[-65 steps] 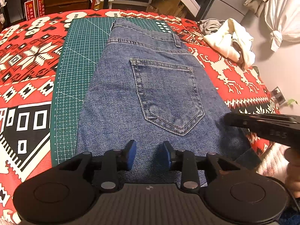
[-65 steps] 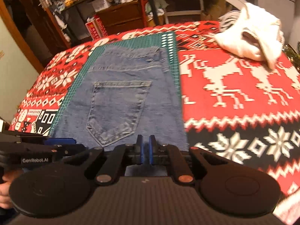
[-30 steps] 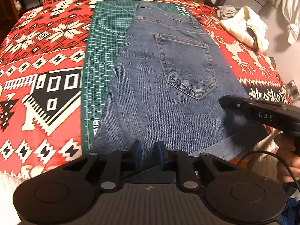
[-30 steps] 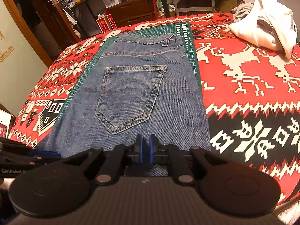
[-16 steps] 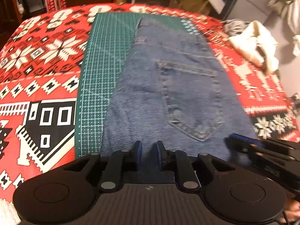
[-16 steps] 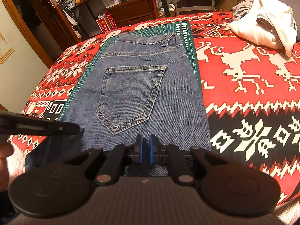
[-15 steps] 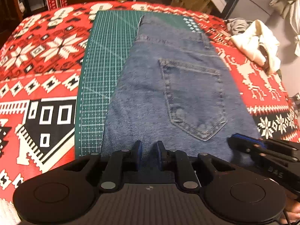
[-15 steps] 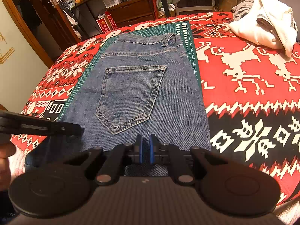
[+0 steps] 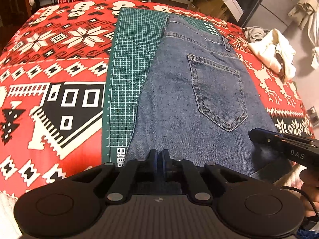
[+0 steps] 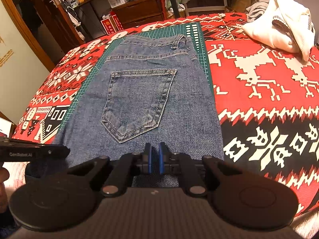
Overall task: Fold clothes
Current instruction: 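Hold the hem with both closed grippers on the green mat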
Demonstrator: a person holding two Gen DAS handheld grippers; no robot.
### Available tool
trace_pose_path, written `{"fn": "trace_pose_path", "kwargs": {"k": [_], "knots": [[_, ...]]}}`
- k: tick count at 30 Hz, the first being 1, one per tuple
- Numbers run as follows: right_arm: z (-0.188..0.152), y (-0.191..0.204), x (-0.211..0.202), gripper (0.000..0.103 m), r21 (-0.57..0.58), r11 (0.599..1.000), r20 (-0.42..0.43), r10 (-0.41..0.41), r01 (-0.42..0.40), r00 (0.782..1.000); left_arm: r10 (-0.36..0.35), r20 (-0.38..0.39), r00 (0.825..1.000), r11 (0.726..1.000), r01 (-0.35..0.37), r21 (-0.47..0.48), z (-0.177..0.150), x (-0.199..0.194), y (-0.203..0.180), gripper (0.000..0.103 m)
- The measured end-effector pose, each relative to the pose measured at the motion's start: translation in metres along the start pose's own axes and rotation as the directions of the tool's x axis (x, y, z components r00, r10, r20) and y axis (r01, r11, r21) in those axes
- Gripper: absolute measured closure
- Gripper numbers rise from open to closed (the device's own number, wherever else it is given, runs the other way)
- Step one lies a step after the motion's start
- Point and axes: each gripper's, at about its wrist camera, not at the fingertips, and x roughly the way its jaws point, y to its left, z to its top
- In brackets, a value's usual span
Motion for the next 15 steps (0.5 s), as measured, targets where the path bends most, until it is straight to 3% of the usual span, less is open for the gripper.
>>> {"fn": "trace_pose_path", "kwargs": {"k": [8,15], "knots": [[0.013,0.002,-0.001,0.094,0.009,1.0,-0.052,-0.016,0.016,0.999,0.011,0.028,1.0,0.999,-0.012,0.033,-0.006,-0.001,-0.003,0.098],[0.021,0.047,0.004,0.094,-0.111,0.993,-0.098,0.029,-0.04,0.995,-0.029,0.035,0.999,1.0,0.029,-0.002,-0.007,-0.001,0.007,0.098]]}}
